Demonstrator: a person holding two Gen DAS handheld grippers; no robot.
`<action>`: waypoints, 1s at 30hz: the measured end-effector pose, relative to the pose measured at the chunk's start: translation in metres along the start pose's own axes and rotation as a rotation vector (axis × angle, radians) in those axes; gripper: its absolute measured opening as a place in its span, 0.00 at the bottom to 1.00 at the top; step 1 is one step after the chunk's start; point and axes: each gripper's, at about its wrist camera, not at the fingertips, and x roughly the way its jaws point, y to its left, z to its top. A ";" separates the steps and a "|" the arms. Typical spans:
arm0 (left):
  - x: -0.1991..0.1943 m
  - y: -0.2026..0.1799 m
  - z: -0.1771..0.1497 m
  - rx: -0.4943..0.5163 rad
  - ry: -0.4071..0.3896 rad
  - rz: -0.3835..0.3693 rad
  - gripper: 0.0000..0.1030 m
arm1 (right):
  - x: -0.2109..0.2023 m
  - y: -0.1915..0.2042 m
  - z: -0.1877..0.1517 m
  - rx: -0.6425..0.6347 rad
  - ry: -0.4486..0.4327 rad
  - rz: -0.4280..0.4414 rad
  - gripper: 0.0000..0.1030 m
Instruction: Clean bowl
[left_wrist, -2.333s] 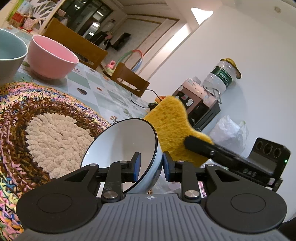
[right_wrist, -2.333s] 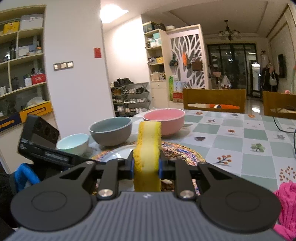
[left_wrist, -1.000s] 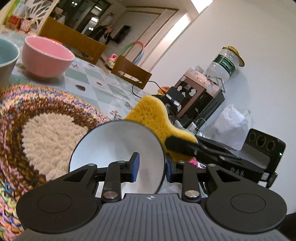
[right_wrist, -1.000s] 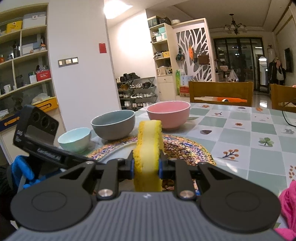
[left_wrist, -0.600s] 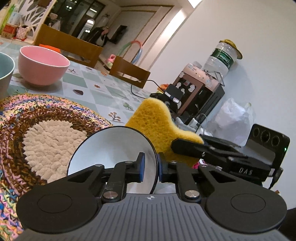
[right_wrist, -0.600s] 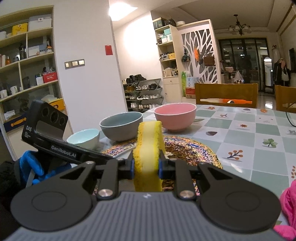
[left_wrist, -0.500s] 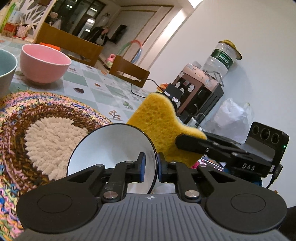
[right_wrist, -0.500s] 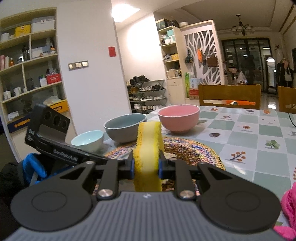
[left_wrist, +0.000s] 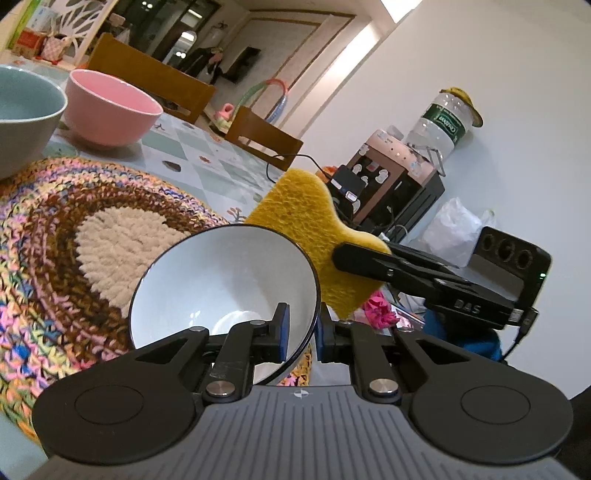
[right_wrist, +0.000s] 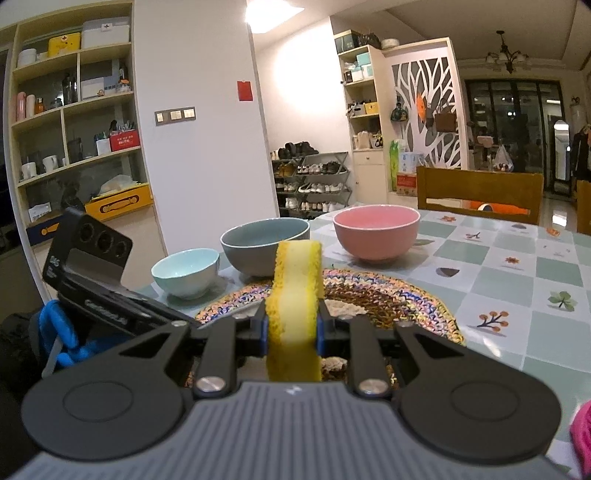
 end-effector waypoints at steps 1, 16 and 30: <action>-0.001 0.001 -0.001 -0.003 -0.001 -0.003 0.16 | 0.002 -0.001 -0.001 0.004 0.003 0.002 0.22; 0.006 -0.005 0.013 0.010 0.025 0.044 0.21 | 0.017 -0.007 -0.012 0.039 0.022 0.011 0.22; 0.024 -0.012 0.025 0.080 0.045 0.069 0.18 | 0.009 -0.011 -0.015 0.065 0.002 0.015 0.22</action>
